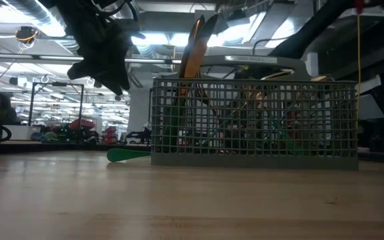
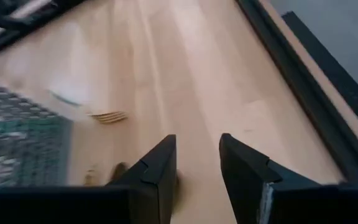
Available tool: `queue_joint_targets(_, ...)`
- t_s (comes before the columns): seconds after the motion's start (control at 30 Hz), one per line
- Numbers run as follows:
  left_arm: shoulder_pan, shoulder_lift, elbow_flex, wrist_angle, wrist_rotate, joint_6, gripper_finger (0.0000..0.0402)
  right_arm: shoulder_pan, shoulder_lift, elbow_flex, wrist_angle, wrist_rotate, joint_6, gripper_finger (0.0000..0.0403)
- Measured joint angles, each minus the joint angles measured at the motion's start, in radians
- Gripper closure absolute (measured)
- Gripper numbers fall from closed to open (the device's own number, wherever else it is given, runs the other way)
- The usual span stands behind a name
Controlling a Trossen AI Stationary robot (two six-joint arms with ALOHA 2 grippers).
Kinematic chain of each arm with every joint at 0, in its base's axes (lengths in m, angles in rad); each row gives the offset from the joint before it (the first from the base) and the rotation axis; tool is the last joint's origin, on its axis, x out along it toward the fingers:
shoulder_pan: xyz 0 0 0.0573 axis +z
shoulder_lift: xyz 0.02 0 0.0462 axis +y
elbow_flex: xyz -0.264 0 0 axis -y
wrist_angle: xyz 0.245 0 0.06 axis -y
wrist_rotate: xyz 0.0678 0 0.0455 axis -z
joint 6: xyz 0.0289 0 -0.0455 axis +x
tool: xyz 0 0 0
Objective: Sort silverware
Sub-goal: Put the green spoon into the gray utensil holder
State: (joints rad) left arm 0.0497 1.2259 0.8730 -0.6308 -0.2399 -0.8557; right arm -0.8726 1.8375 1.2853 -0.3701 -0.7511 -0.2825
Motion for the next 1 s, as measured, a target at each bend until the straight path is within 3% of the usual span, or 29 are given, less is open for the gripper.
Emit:
queue_joint_targets(0.27, 0.034, 0.000, 0.000, 0.000, -0.007, -0.042, 0.0302, 0.061, 0.151, 0.111, -0.218, 0.050, -0.094, 0.0281)
queue_joint_targets(0.5, 0.086, 0.000, 0.000, 0.001, -0.007, -0.048, 0.0302, 0.109, 0.177, 0.111, -0.187, 0.183, -0.246, 0.0281)
queue_joint_targets(1.0, 0.148, 0.000, 0.000, 0.023, -0.007, -0.027, 0.0302, 0.114, 0.232, 0.110, -0.211, 0.128, -0.250, 0.0281)
